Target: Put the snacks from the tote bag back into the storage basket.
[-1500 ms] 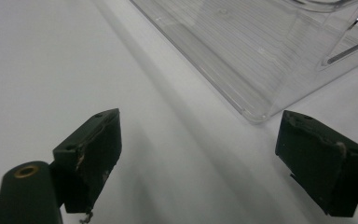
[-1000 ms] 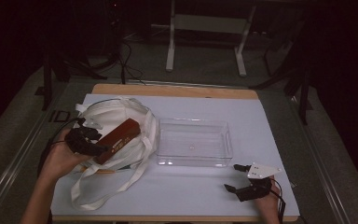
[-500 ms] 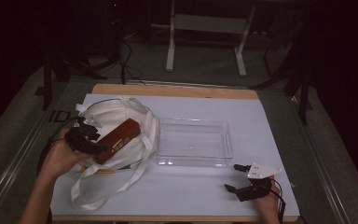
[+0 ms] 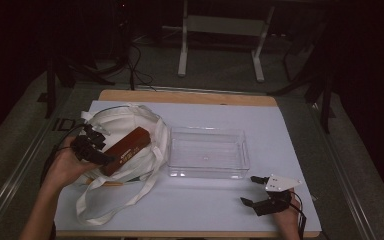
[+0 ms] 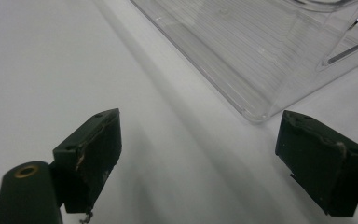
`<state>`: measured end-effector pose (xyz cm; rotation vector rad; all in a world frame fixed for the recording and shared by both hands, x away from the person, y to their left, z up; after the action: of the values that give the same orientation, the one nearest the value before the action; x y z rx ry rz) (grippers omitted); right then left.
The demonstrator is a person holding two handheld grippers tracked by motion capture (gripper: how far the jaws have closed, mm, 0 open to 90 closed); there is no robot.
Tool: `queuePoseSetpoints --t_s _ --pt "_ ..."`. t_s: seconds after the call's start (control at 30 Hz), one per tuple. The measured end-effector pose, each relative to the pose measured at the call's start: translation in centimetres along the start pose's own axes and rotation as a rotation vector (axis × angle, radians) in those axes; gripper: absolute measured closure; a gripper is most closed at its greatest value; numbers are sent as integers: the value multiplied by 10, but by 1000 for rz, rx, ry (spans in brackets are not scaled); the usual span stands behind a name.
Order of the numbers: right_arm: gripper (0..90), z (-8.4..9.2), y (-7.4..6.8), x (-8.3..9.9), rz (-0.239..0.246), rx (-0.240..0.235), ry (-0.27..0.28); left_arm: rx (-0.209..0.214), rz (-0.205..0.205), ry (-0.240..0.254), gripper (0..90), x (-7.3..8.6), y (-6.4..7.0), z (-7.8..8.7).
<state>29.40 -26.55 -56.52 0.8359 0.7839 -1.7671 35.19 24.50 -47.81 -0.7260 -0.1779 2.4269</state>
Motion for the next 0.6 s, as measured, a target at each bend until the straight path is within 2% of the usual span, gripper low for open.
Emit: queuePoseSetpoints --t_s 0.6 --pt "144 0 0 0 2 1 0 48 -24 -111 338 1 -2 -16"
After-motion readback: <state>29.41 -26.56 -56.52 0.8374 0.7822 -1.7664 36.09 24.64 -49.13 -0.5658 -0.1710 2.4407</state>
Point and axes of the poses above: each handheld gripper's, and its own axes: z roughly backward along the jaws, x roughly out of its underside, y roughly to its right, the point moved 5 cm from there along -z, roughly forward along the jaws, and after that the axes turned 15 degrees about -x, right-handed, at the moved point
